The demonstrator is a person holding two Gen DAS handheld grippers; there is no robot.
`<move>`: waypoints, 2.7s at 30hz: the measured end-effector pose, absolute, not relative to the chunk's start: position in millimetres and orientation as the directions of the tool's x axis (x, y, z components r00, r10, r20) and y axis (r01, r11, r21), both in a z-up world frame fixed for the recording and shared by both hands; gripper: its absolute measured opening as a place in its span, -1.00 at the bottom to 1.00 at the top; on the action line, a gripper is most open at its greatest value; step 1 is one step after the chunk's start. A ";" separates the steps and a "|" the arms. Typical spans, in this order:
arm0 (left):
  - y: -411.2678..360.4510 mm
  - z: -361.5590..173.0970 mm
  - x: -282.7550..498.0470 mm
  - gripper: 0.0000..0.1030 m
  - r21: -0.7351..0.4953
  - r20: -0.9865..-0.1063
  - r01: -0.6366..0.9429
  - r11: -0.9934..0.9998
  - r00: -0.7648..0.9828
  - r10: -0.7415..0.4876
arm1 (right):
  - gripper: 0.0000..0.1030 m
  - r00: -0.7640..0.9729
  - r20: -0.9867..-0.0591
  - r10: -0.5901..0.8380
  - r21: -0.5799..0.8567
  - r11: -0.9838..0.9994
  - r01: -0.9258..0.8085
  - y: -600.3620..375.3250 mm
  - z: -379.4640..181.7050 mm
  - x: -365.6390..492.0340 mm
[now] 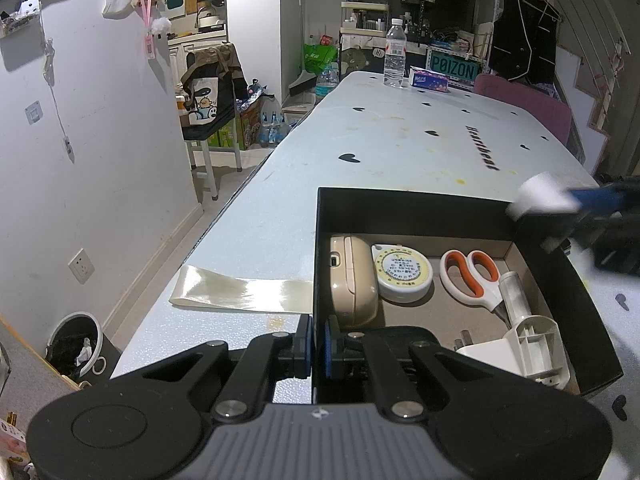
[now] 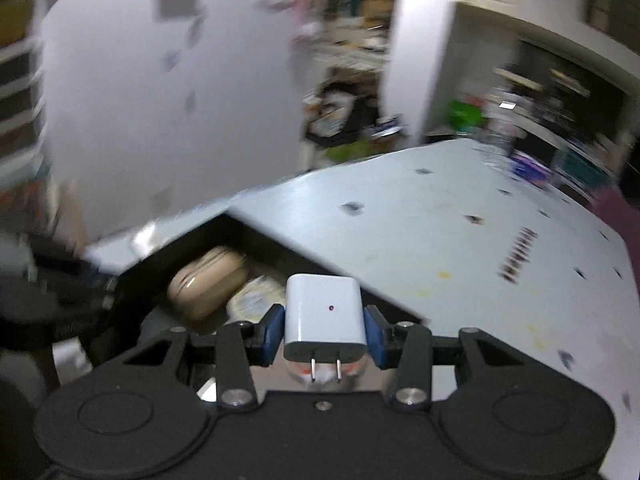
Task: Organize rigid objects
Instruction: 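Carry the white charger with the right tool into the box, release, then move the right tool to the black smartwatch and grasp it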
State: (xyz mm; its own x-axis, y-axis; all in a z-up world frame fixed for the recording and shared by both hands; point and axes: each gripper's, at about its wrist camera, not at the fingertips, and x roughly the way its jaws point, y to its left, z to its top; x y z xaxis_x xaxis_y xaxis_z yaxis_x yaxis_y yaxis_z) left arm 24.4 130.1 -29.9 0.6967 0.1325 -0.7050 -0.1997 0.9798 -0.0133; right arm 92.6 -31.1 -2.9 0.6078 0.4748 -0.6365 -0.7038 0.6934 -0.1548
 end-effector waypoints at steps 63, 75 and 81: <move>133.1 -29.5 23.5 -0.88 -0.020 -0.705 -0.197 0.980 0.698 0.126 | 0.90 0.617 -0.696 0.367 0.022 0.870 -0.492 -63.2 14.5 64.2; 132.9 -29.5 23.6 -0.89 -0.020 -0.705 -0.197 0.980 0.698 0.126 | 1.00 0.799 -0.567 0.199 0.069 0.978 -0.195 -136.5 21.4 104.6; 132.6 -29.6 23.6 -0.89 -0.020 -0.705 -0.197 0.980 0.698 0.126 | 1.00 0.848 -0.508 0.152 0.152 0.985 -0.085 -165.5 8.0 123.6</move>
